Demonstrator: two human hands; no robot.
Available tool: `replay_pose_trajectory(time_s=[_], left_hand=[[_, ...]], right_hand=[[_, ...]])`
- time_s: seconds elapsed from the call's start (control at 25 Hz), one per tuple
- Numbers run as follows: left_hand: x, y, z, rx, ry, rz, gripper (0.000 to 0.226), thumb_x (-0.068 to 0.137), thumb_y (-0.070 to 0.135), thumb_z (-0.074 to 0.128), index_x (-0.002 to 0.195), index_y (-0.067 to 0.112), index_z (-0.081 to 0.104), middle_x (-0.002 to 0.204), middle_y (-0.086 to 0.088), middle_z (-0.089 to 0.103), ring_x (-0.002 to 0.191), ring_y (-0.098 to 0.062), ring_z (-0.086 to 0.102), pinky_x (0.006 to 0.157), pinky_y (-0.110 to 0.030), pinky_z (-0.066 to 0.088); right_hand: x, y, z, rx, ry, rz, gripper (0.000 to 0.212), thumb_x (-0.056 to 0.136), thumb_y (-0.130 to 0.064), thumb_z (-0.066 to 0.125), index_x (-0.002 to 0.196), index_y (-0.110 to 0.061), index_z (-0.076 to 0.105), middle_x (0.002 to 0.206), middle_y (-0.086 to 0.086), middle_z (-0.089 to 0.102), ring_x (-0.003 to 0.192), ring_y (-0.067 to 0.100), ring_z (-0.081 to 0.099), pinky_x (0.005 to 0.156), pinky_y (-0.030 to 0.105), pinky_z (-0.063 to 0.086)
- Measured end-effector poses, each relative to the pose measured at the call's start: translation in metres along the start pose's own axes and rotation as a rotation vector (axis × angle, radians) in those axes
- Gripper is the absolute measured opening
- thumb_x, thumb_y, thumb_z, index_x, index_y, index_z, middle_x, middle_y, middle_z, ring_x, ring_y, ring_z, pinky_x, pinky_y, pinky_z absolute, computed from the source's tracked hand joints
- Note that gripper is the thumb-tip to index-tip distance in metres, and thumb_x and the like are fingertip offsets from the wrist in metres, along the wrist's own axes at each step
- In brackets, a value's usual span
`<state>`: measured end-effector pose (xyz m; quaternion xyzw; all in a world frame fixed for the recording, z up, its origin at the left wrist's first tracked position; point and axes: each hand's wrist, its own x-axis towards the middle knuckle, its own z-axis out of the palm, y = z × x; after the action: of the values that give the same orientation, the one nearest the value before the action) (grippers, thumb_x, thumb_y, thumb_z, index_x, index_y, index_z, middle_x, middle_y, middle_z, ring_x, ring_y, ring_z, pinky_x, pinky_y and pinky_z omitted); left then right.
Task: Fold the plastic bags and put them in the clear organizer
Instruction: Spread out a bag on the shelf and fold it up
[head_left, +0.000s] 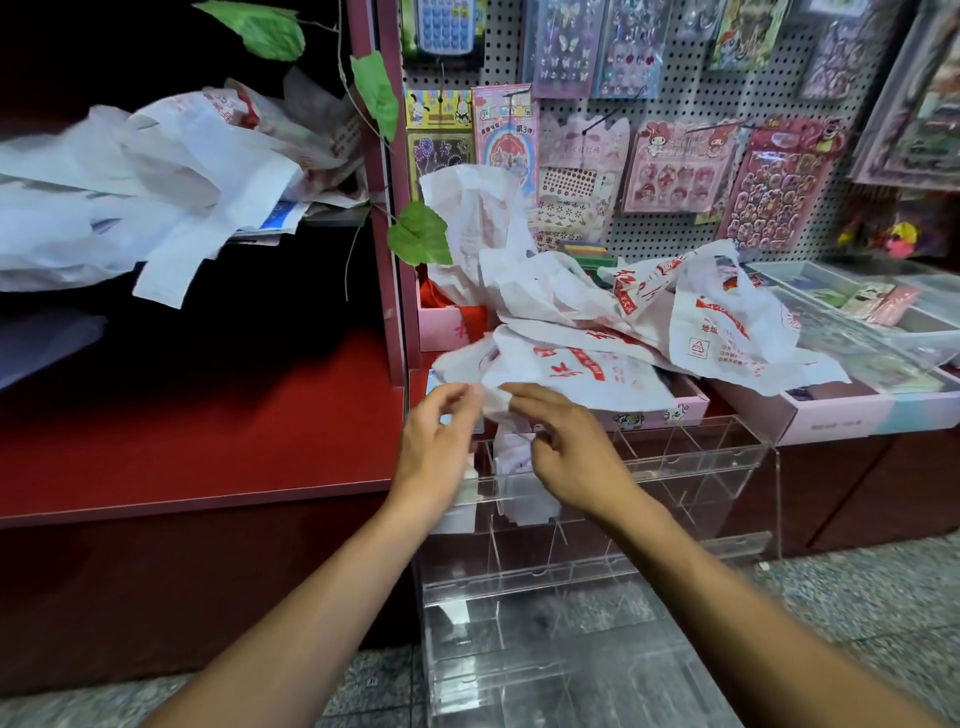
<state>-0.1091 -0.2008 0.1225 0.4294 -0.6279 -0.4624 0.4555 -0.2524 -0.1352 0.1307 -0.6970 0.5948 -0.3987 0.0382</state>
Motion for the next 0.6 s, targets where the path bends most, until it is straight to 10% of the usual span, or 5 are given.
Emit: replay_pose_trajectory(time_s=[0.16,0.28,0.4,0.6], left_hand=[[0.005,0.006,0.003,-0.432,-0.023,-0.331,0.037,0.085,0.024,0.075,0.120,0.015,0.066,0.100,-0.007,0.074,0.074,-0.021,0.071,0.060,-0.030,0.056],[0.004,0.010,0.001,-0.422,0.111,-0.314,0.036,0.081,-0.007,0.065,0.110,0.015,0.069,0.096,-0.007,0.075,0.079,-0.020,0.070,0.072,-0.032,0.057],[0.004,0.010,-0.008,-0.391,0.223,-0.279,0.035,0.074,-0.012,0.056,0.095,0.012,0.070,0.092,-0.008,0.074,0.079,-0.024,0.066,0.071,-0.034,0.054],[0.004,0.003,-0.049,-0.338,0.350,-0.205,0.036,0.069,-0.009,0.052,0.082,0.021,0.068,0.089,-0.005,0.071,0.074,-0.021,0.066,0.055,-0.023,0.051]], right_hand=[[0.004,-0.023,0.006,0.397,-0.127,0.113,0.041,0.067,0.006,0.042,0.087,-0.001,0.077,0.100,-0.008,0.071,0.098,-0.004,0.061,0.092,0.011,0.044],[0.003,-0.021,0.006,0.478,0.073,0.245,0.033,0.067,0.000,0.045,0.060,-0.020,0.069,0.078,-0.006,0.072,0.081,0.009,0.066,0.080,0.028,0.051],[0.000,-0.011,0.003,0.159,0.335,0.248,0.022,0.076,-0.005,0.051,0.085,-0.021,0.064,0.085,-0.010,0.065,0.078,0.010,0.058,0.068,0.033,0.047],[0.000,-0.005,0.007,-0.248,0.341,0.164,0.070,0.076,-0.005,0.062,0.138,-0.022,0.035,0.136,0.005,0.038,0.114,0.021,0.045,0.087,0.034,0.045]])
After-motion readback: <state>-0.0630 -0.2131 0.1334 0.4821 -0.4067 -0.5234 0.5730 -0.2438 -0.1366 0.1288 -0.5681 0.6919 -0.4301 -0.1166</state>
